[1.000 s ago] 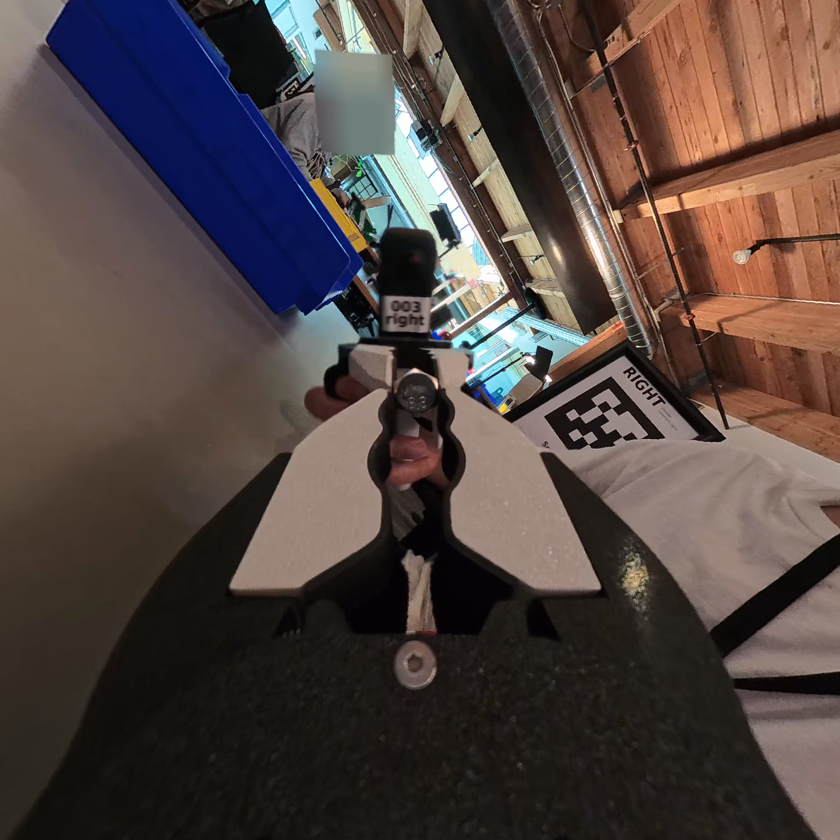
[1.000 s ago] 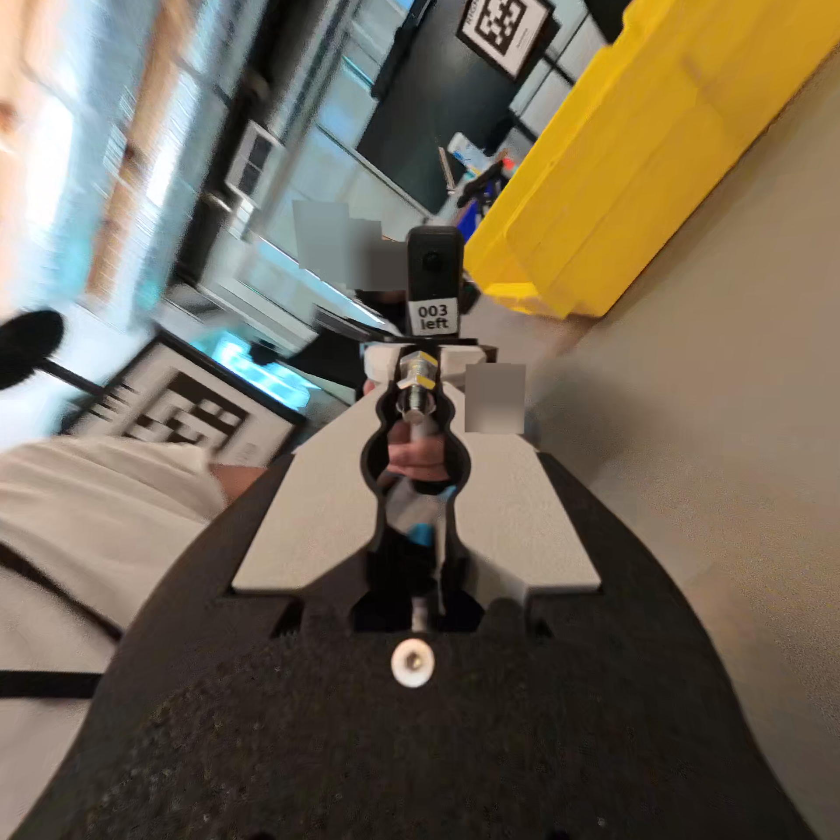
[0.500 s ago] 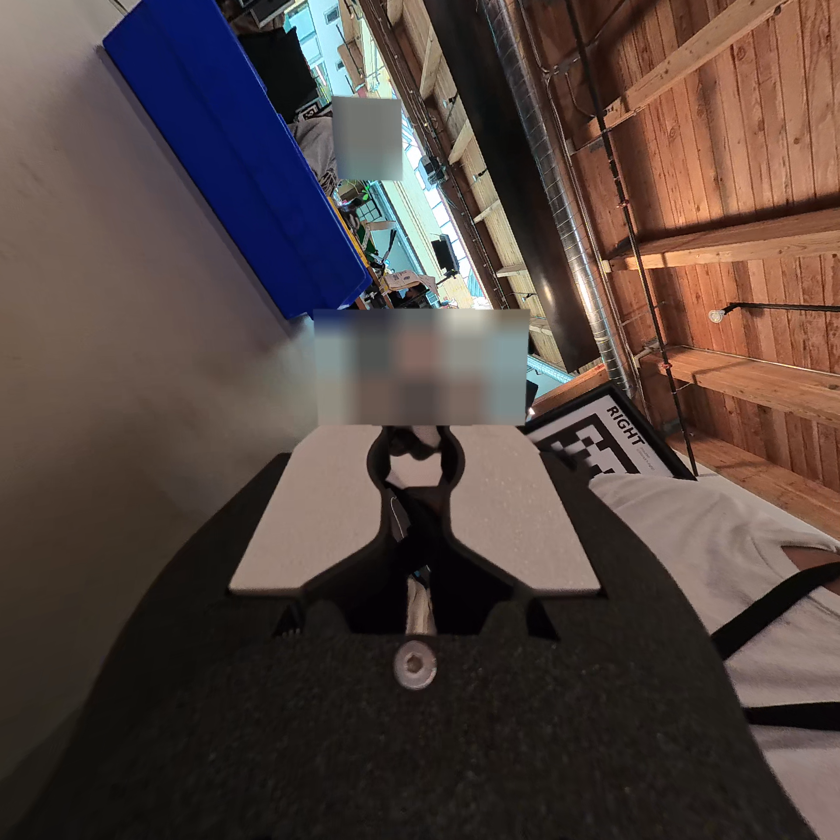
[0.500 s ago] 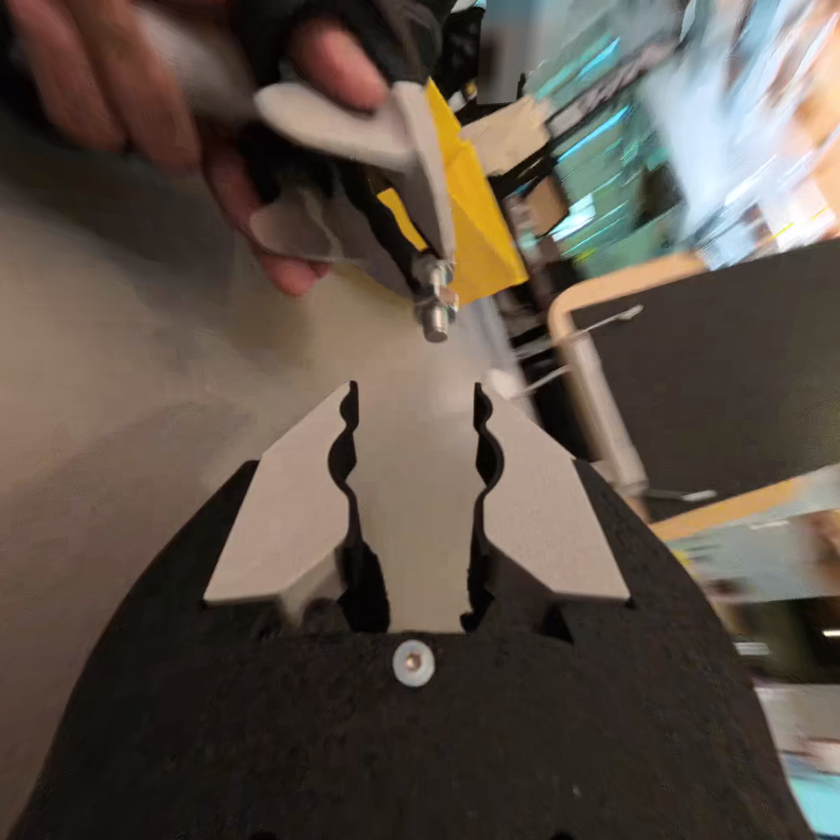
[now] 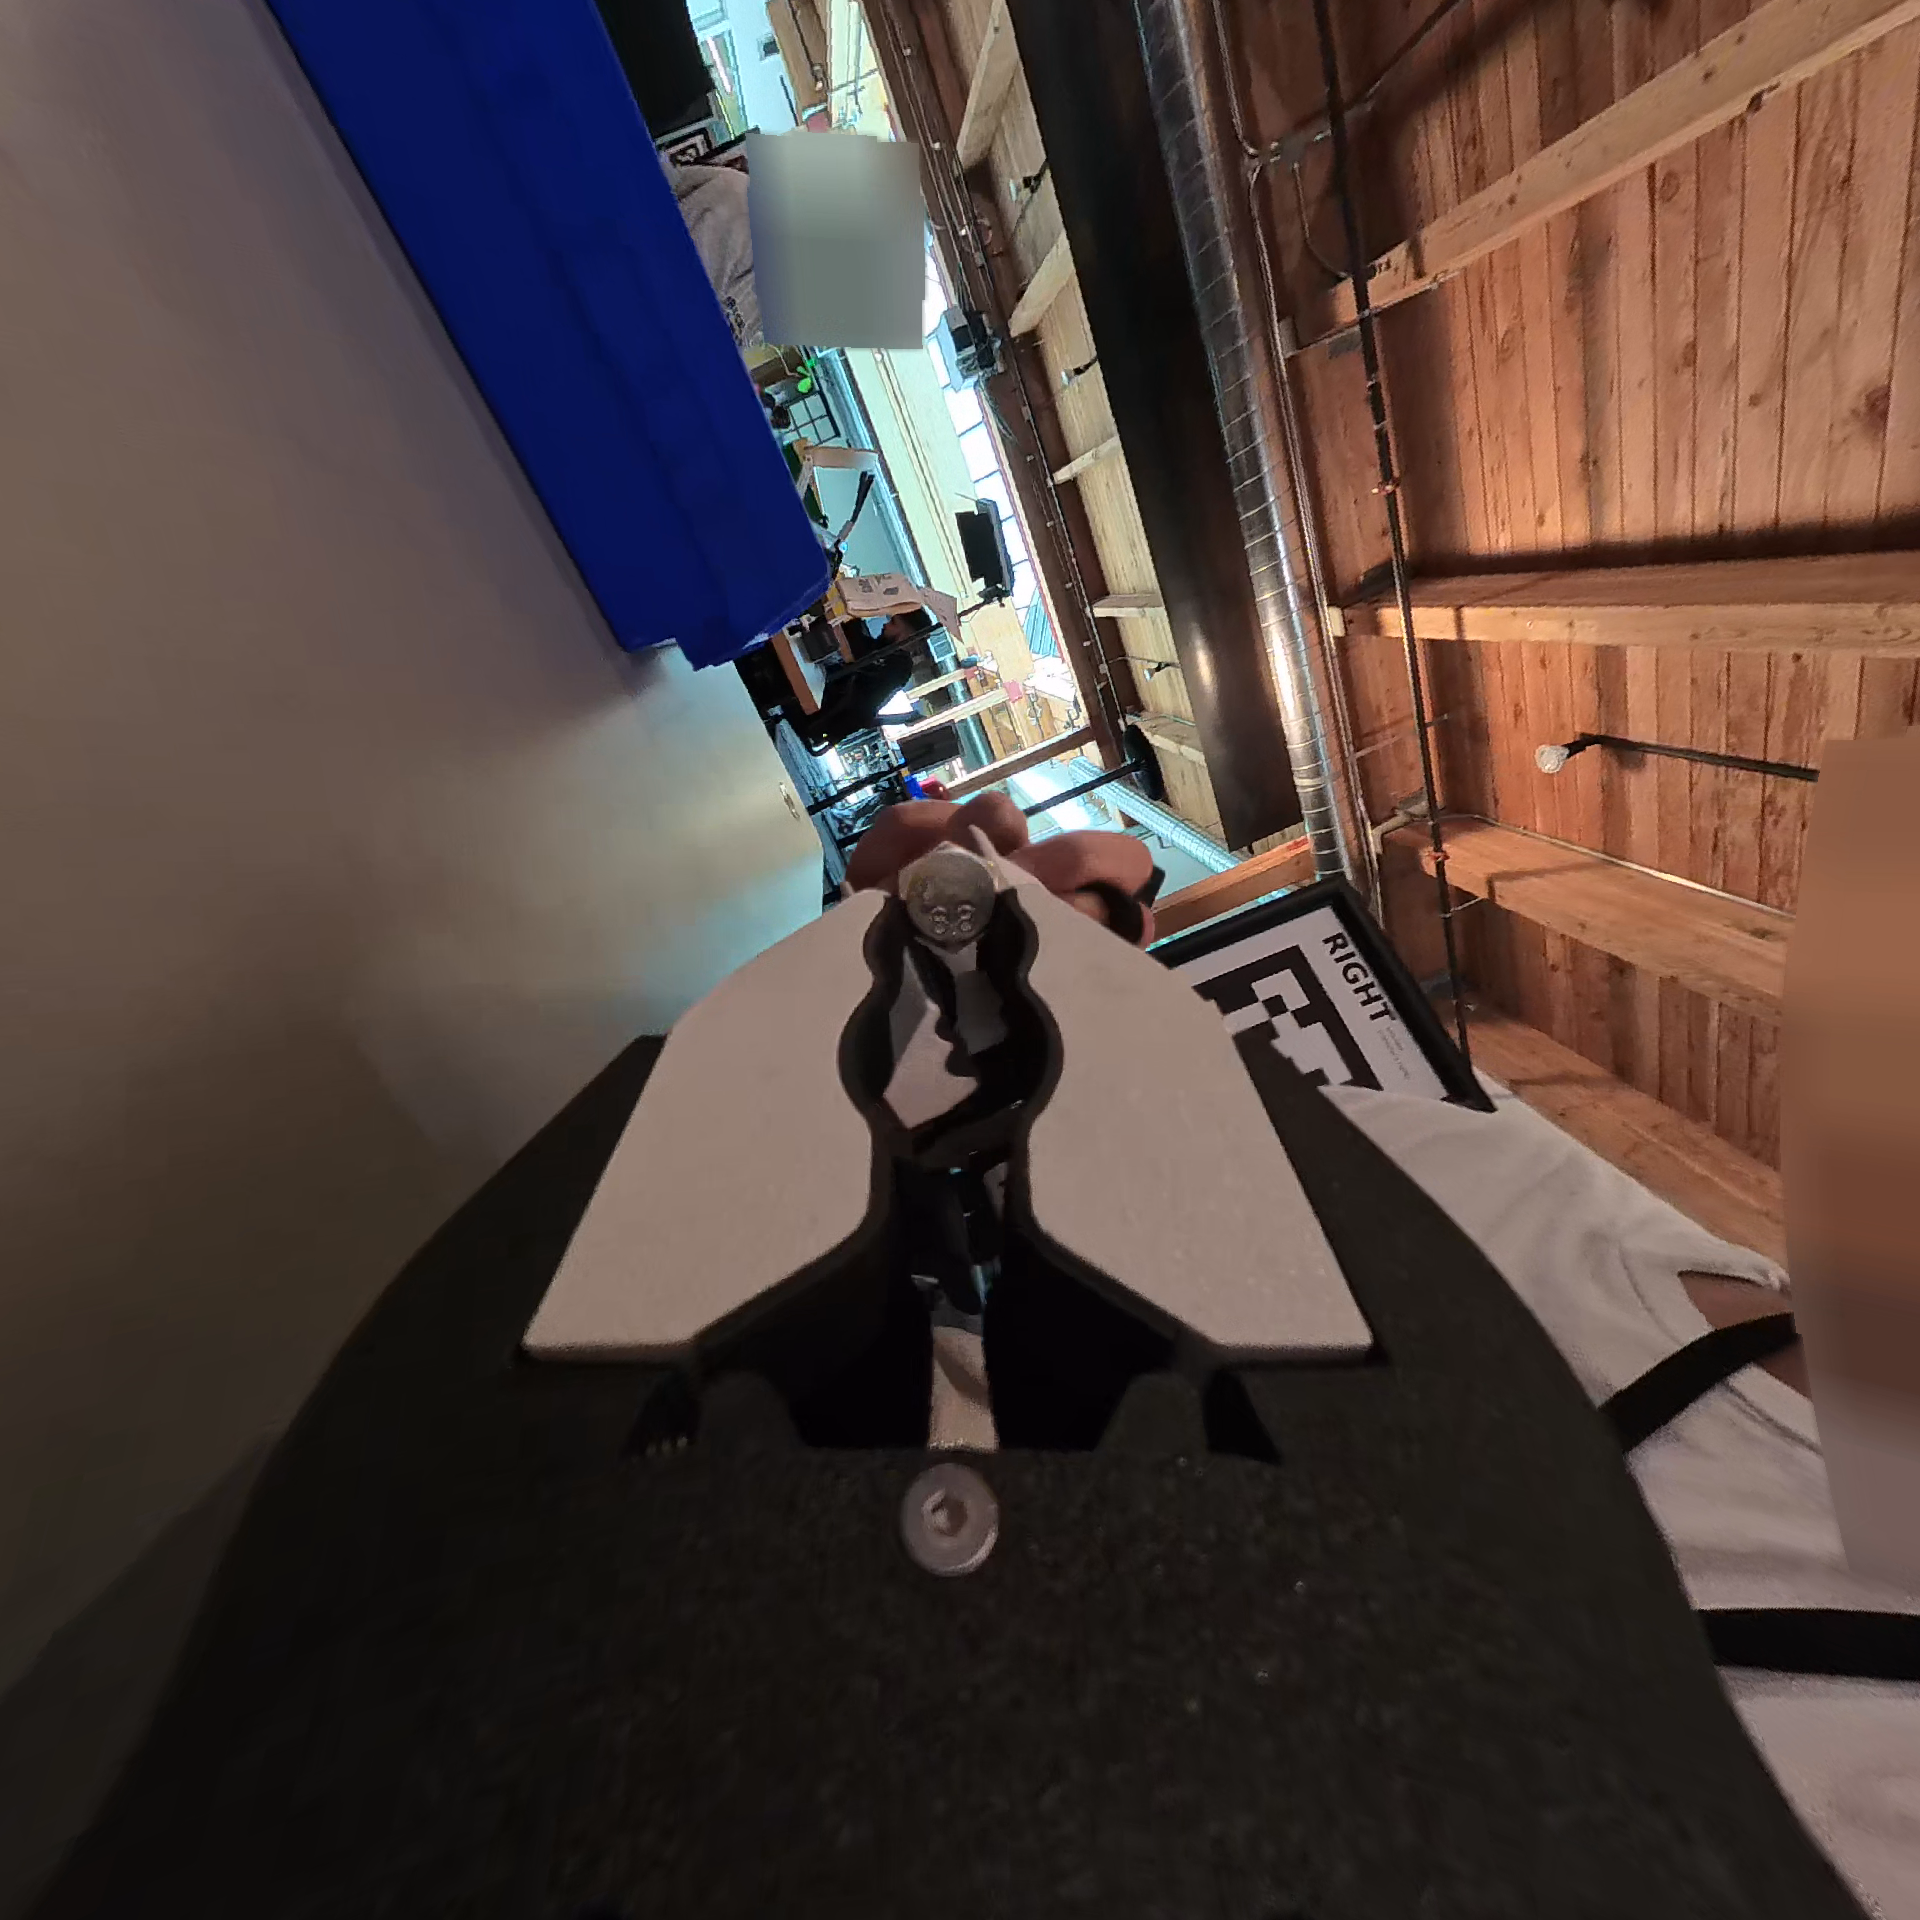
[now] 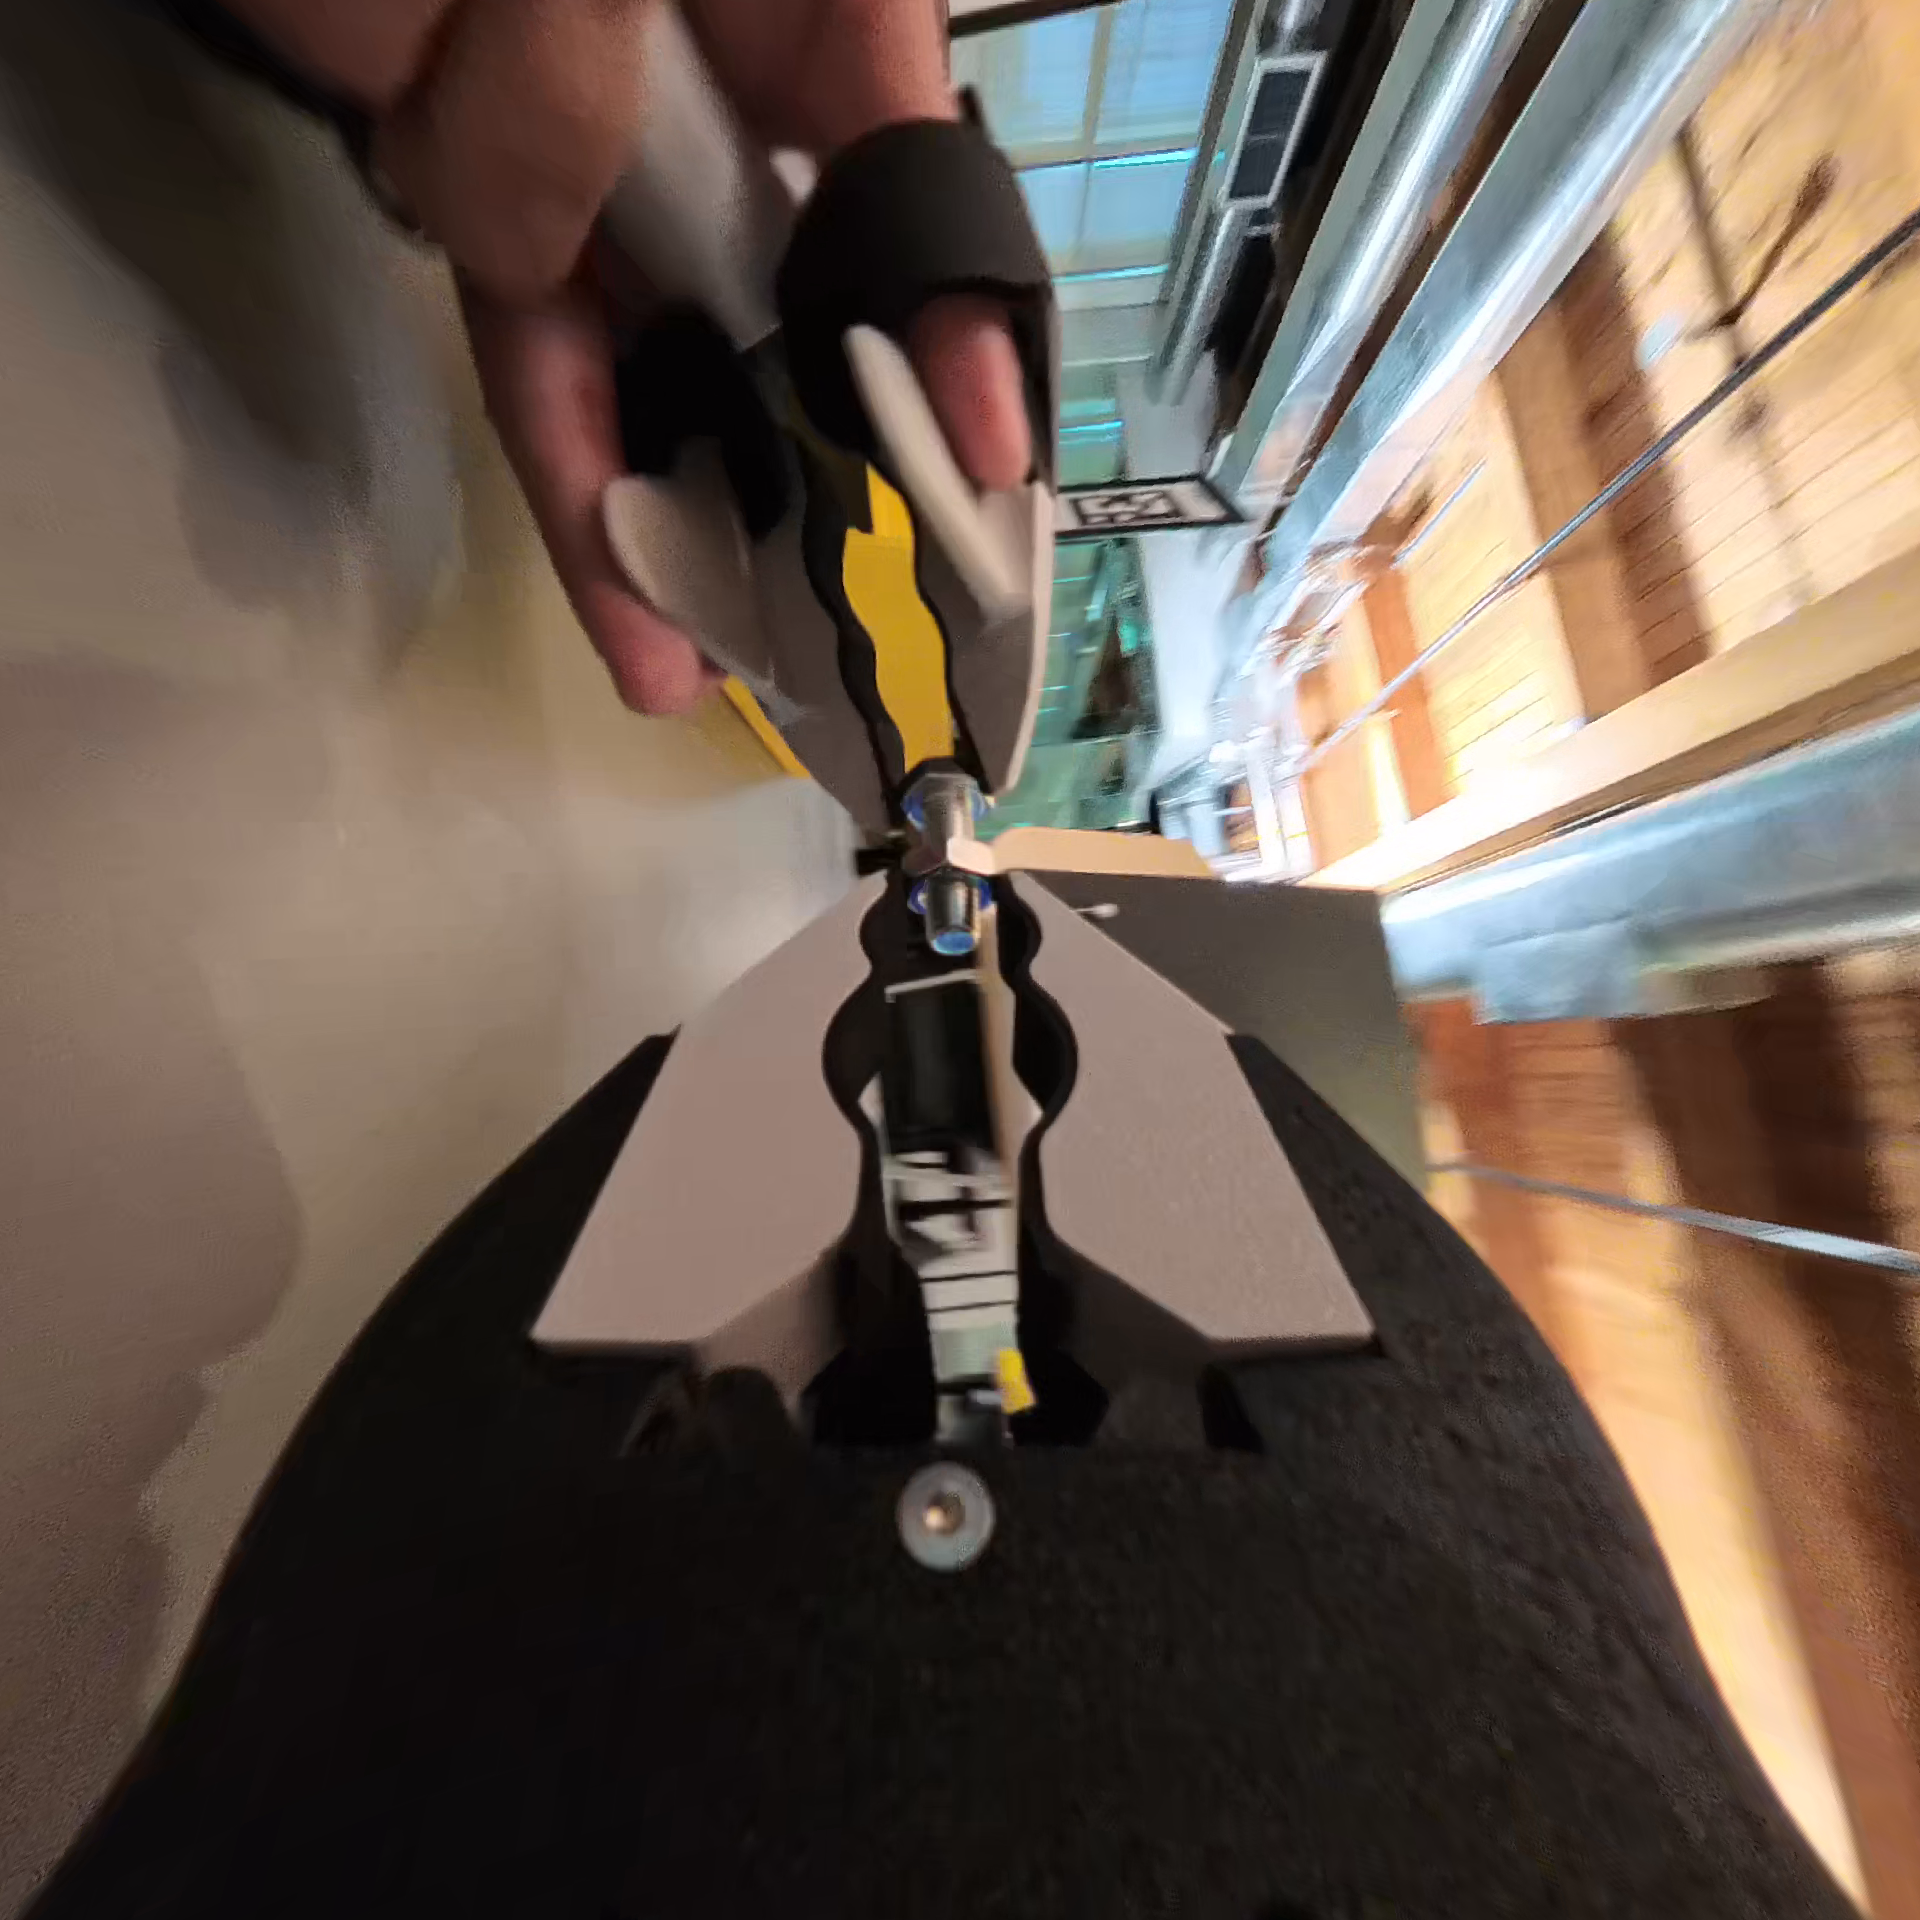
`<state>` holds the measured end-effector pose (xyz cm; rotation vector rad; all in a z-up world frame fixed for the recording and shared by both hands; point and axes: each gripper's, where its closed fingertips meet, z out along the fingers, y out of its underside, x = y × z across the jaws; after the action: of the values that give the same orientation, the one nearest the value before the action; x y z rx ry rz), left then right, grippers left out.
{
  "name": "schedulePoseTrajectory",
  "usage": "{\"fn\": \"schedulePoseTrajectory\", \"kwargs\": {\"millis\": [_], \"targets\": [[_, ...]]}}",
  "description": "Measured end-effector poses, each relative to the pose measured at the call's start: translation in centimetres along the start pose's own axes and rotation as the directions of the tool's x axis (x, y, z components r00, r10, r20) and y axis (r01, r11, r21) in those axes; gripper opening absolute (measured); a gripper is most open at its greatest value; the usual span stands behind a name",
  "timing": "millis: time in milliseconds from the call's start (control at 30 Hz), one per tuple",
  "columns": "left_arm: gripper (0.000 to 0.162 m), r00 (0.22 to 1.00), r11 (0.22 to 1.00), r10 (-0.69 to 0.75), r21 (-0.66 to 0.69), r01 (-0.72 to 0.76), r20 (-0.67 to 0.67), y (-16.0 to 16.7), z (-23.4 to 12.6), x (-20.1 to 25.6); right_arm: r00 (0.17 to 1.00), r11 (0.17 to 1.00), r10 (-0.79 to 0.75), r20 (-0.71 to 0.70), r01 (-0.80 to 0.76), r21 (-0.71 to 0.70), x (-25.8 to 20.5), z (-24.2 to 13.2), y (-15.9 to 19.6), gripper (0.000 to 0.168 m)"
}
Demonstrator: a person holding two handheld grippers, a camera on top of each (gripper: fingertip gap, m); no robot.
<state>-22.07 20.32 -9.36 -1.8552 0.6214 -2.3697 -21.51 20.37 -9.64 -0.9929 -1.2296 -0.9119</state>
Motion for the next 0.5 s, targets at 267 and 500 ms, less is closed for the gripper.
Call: {"fn": "schedulePoseTrajectory", "kwargs": {"millis": [267, 500], "targets": [[0.016, 0.991, 0.991, 0.133, -0.011, -0.133, -0.005, -0.2, 0.0, 1.2, 0.158, 0.261, 0.895, 0.418, -0.944, -0.202, 0.7, 0.0, -0.6, 0.016], [0.017, 0.975, 0.975, 0.221, -0.008, -0.221, 0.004, -0.2, 0.5, 1.8, -0.802, -0.548, 0.387, 0.455, -0.597, -0.585, 1.7, -0.4, -0.7, 0.016]]}}
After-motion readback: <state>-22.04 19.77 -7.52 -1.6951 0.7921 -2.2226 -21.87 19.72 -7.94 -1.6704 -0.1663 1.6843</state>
